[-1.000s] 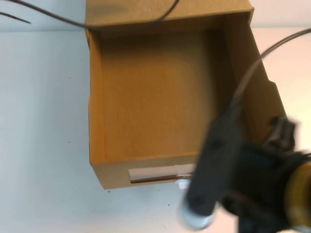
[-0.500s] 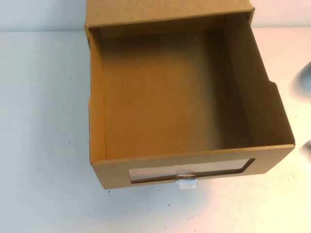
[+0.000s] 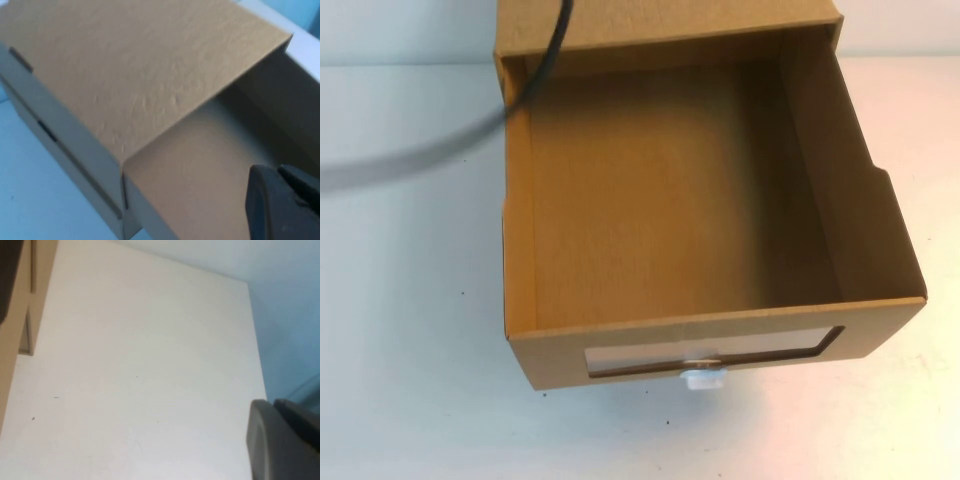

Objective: Open the shoe box
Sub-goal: 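Pull the top drawer of the cardboard box fully open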

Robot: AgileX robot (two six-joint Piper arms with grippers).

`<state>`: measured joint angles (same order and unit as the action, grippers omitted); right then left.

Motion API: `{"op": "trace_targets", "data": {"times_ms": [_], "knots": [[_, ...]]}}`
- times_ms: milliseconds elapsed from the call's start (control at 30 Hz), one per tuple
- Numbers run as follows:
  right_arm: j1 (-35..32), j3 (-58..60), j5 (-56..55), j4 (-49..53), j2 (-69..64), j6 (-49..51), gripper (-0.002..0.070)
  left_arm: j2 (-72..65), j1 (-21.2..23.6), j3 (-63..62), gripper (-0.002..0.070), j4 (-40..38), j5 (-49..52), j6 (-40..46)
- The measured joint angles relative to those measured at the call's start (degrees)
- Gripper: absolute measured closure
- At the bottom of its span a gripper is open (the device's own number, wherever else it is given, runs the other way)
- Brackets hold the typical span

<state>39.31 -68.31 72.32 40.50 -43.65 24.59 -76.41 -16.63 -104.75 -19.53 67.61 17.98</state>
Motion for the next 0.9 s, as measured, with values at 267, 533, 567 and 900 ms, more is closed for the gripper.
{"op": "trace_targets", "data": {"times_ms": [267,533,567,900], "knots": [[0.02,2.98,0.05,-7.01,-0.01,-0.14,0.0689,25.37,0.0,36.9,0.068,0.97,-22.75,1.73],[0.02,4.44,-3.37,-8.0,-0.01,-0.14,0.0689,51.06,0.0,65.14,0.068,0.87,-37.59,3.29],[0.02,4.44,-3.96,-8.05,-0.01,-0.14,0.0689,54.12,0.0,68.21,0.068,0.87,-38.79,3.41],[0.02,4.44,-6.12,-8.86,-0.01,-0.14,0.0689,72.81,0.0,90.58,0.068,0.52,-45.55,2.09]]}}
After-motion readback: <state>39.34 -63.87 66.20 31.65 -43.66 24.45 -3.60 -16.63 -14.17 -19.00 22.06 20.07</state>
